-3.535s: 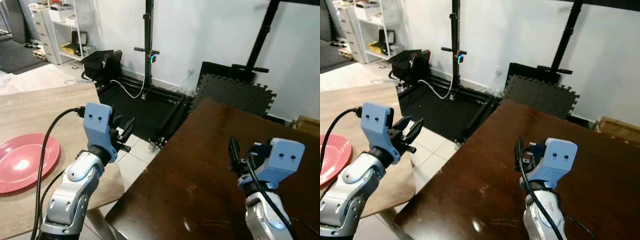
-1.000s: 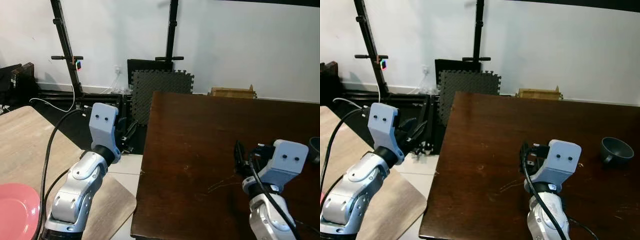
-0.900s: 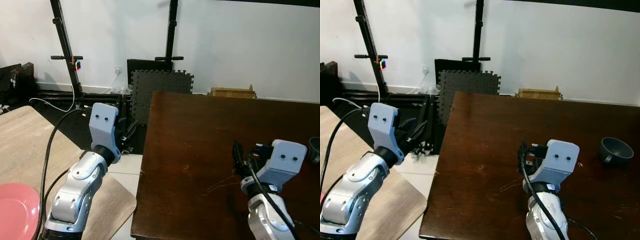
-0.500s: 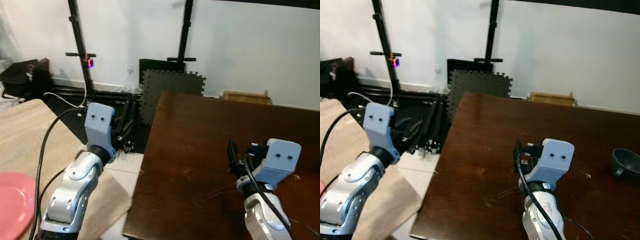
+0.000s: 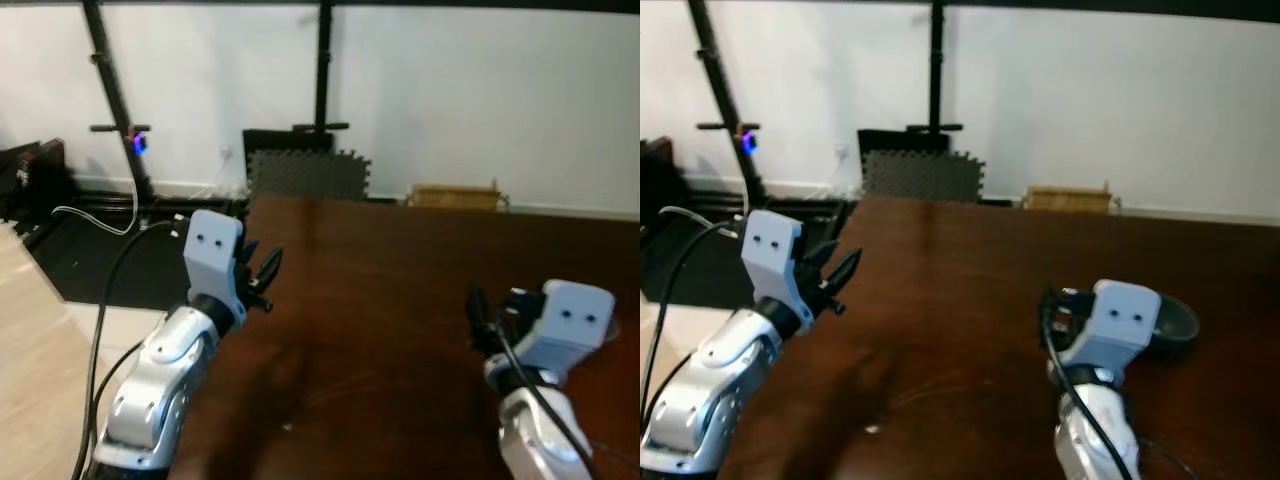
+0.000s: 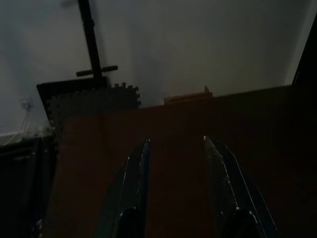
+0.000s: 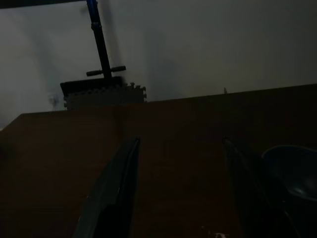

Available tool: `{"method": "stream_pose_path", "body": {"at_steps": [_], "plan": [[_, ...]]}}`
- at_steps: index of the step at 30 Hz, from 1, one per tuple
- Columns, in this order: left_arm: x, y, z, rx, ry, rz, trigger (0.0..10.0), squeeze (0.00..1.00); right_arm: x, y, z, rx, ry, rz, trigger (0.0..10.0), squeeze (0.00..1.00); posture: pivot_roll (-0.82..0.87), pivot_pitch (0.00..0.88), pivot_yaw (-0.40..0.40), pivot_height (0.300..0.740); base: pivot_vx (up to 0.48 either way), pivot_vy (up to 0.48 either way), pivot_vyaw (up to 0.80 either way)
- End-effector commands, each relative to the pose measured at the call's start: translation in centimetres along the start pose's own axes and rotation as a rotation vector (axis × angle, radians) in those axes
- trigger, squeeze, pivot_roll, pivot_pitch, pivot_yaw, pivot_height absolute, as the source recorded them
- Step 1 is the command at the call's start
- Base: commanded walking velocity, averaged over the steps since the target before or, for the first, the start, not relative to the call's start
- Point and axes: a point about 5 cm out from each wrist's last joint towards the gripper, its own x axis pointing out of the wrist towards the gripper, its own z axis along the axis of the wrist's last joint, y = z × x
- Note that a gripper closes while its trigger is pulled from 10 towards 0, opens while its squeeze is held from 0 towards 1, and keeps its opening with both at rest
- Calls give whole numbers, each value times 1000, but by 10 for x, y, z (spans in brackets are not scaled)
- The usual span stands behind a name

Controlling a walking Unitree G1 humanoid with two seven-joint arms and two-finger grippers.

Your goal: Setting the table

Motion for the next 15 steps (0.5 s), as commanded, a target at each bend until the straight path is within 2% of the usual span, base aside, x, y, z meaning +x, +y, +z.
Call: {"method": "stream_pose_path", "body": {"at_steps": [1,15], "plan": [[-3,3,-5,-6,22,14,10000,0,-2,2,-2,6,13,8,10000,0,4,28,21,740,0,0,0],[-4,3,-6,-9,20,17,10000,0,-3,2,-2,4,13,7,10000,0,1,32,19,740,0,0,0]]}}
